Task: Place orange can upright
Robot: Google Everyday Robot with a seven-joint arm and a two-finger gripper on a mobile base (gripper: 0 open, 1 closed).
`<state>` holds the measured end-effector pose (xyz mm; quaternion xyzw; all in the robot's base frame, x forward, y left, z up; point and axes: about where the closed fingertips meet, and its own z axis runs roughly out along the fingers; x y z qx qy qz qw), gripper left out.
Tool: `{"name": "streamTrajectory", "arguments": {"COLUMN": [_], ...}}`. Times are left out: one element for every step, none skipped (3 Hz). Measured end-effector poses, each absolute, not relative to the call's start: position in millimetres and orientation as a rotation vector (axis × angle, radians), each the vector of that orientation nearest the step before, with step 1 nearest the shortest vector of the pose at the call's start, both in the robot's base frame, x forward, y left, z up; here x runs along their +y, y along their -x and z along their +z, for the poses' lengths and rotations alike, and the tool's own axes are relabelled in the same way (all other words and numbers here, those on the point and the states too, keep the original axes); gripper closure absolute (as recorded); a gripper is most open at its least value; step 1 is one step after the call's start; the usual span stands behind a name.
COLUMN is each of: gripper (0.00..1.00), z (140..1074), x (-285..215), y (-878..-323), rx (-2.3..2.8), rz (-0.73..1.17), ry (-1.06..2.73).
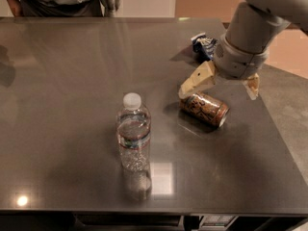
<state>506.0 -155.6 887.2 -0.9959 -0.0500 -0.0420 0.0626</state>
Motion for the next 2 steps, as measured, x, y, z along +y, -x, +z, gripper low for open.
{"name": "streamTrajectory", "arguments": {"gripper": [0.0,0.0], "z": [875.4,867.1], "x": [-158.2,-160.6], "y": [-503.4,-500.7], "rx": [-0.286,-0.42], "rz": [-0.121,-0.125], "ry": [3.011,3.017]}}
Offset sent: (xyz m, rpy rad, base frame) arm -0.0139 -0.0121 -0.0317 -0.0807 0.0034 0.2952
